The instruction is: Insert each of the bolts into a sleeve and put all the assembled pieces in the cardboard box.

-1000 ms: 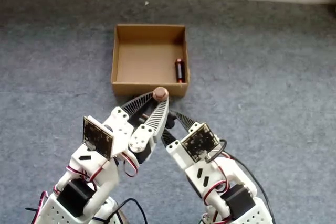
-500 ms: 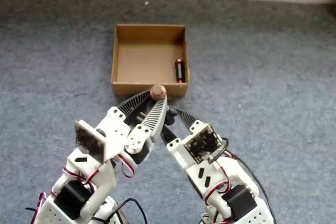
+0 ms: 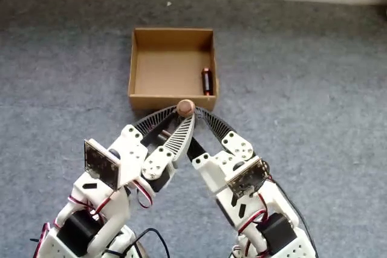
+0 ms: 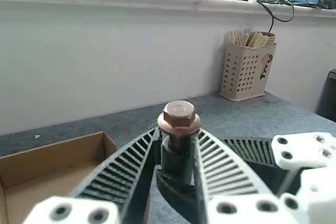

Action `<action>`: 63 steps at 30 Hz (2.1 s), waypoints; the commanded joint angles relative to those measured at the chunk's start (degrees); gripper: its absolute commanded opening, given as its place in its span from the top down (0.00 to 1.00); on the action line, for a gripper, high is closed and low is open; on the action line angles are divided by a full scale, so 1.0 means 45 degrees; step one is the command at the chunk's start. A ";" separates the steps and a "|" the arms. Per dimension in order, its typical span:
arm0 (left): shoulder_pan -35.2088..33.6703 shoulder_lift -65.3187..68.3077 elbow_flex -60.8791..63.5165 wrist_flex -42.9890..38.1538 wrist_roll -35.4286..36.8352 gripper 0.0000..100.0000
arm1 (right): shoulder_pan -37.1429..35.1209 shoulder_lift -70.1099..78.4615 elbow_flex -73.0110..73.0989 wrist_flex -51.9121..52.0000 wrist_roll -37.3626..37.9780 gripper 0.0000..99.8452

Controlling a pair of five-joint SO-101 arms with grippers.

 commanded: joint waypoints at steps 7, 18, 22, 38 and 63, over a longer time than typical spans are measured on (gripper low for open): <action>0.0166 0.0049 -0.0225 0.1348 0.0078 0.78 | 0.0147 -0.0225 -0.0537 -0.0654 -0.0020 1.00; -0.0205 0.0049 -0.1416 0.2501 -0.0547 0.78 | 0.1709 -0.0186 0.0889 -0.0654 -0.0020 1.00; -0.0361 0.0049 -0.1455 0.2501 -0.1543 0.80 | 0.2276 -0.0186 0.1573 -0.0654 0.0000 1.00; -0.4503 0.0029 0.0557 0.2520 -0.5372 0.99 | 0.2393 -0.0166 0.2237 -0.0654 0.0059 0.99; -0.7551 0.0029 0.5089 0.2481 -0.5392 0.99 | 0.2667 0.6203 -0.3116 0.1065 -0.0020 0.99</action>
